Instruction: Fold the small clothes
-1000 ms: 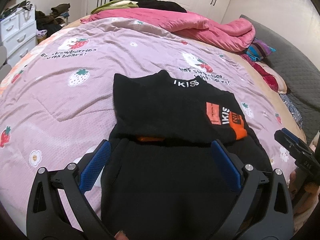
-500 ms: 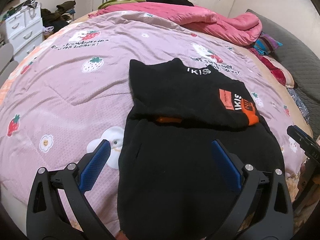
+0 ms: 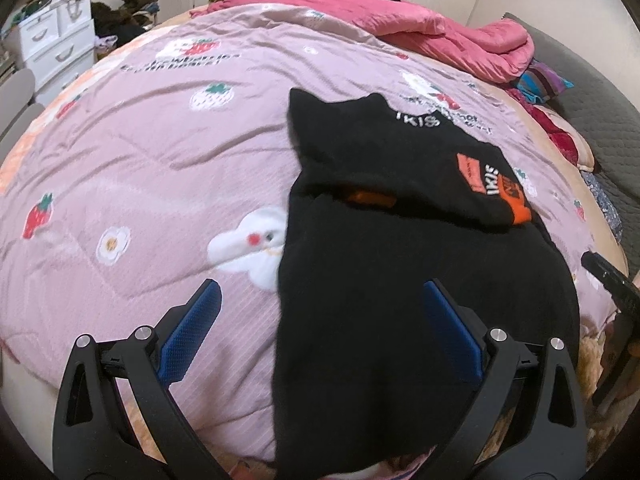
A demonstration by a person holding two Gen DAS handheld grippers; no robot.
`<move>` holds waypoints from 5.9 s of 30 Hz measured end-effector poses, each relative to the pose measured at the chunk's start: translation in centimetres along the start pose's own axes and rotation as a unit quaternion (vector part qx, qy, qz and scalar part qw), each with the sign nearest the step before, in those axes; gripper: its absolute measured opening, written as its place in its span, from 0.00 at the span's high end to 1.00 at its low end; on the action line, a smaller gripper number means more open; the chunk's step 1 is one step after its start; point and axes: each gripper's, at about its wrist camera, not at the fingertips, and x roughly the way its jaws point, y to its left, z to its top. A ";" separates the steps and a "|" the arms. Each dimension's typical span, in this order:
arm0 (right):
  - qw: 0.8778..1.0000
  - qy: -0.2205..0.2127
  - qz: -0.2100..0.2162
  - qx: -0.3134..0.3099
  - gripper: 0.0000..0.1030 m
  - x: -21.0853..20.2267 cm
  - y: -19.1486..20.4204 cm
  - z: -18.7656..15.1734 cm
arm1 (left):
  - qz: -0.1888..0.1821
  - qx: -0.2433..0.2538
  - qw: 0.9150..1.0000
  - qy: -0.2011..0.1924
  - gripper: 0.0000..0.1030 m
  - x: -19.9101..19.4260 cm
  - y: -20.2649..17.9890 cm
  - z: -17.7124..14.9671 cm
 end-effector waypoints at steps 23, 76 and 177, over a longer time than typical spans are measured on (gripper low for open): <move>0.999 0.037 0.010 -0.006 0.04 0.5 -0.1 -2.2 | -0.056 -0.011 0.996 0.064 0.40 0.1 1.7 -5.0; 0.992 0.062 0.108 0.015 0.94 -6.0 -5.7 -4.9 | -0.065 0.012 0.990 0.126 0.76 2.5 1.7 -9.3; 0.998 -0.066 0.009 -0.005 0.49 7.6 -5.2 11.9 | -0.017 -0.005 0.993 -0.115 0.72 2.3 0.7 11.6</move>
